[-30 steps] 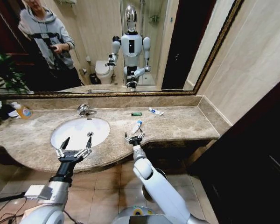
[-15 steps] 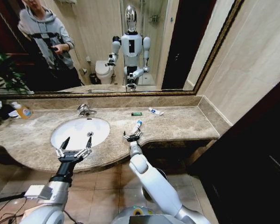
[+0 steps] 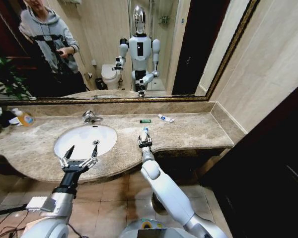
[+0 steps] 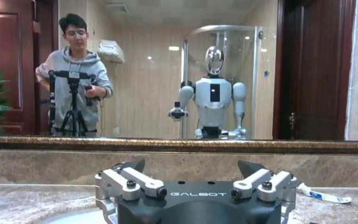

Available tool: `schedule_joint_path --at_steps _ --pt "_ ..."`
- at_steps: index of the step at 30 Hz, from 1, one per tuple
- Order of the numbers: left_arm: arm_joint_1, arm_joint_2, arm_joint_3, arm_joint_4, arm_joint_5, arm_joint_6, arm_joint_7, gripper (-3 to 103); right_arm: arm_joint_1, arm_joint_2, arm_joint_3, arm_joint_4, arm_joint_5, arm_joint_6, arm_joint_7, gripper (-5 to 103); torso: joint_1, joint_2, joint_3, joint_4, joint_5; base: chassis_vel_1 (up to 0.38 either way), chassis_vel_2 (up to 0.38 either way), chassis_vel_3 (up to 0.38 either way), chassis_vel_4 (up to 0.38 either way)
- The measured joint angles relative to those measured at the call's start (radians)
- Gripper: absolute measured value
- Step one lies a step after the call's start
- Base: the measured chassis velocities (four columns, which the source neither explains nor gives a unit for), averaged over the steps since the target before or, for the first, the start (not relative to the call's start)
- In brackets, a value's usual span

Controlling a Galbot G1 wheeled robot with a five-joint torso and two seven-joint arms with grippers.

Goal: Pick up the trash from the sink and place it in the trash bin.

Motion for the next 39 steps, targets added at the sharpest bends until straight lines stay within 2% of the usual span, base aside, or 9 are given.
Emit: schedule_joint_path --at_steps 1,3,4,10,13,17,21,32,39 --pt "0.0 0.0 0.0 0.0 0.0 0.0 0.0 100 0.0 0.0 0.0 0.0 0.0 0.0 0.0 62 0.0 0.0 0.0 0.0 0.0 0.0 0.0 0.0 0.0" --pt "0.0 0.0 0.0 0.0 0.0 0.0 0.0 100 -0.005 -0.009 0.003 0.001 -0.002 0.005 -0.002 77 0.0 0.0 0.0 0.0 0.0 0.0 0.0 0.0 0.0" --pt "0.0 0.0 0.0 0.0 0.0 0.0 0.0 100 -0.006 -0.014 0.006 0.002 -0.002 0.007 -0.004 76 0.0 0.0 0.0 0.0 0.0 0.0 0.0 0.0 0.0" --pt "0.0 0.0 0.0 0.0 0.0 0.0 0.0 100 -0.011 -0.03 0.013 0.009 -0.002 0.015 -0.015 64 0.0 0.0 0.0 0.0 0.0 0.0 0.0 0.0 0.0" --pt "0.0 0.0 0.0 0.0 0.0 0.0 0.0 100 -0.019 -0.036 0.019 0.014 0.002 0.018 -0.022 47 0.0 0.0 0.0 0.0 0.0 0.0 0.0 0.0 0.0" --pt "0.0 0.0 0.0 0.0 0.0 0.0 0.0 100 -0.025 -0.042 0.021 0.023 0.008 0.019 -0.027 34 0.0 0.0 0.0 0.0 0.0 0.0 0.0 0.0 0.0" --pt "0.0 0.0 0.0 0.0 0.0 0.0 0.0 100 -0.027 -0.048 0.021 0.033 0.012 0.019 -0.028 28 0.0 0.0 0.0 0.0 0.0 0.0 0.0 0.0 0.0" --pt "0.0 0.0 0.0 0.0 0.0 0.0 0.0 100 -0.04 -0.068 0.021 0.068 0.018 0.019 -0.03 27 0.0 0.0 0.0 0.0 0.0 0.0 0.0 0.0 0.0" --pt "0.0 0.0 0.0 0.0 0.0 0.0 0.0 100 -0.074 -0.126 0.036 0.153 0.039 0.018 -0.038 27 0.0 0.0 0.0 0.0 0.0001 0.0 0.0 0.0 0.0"
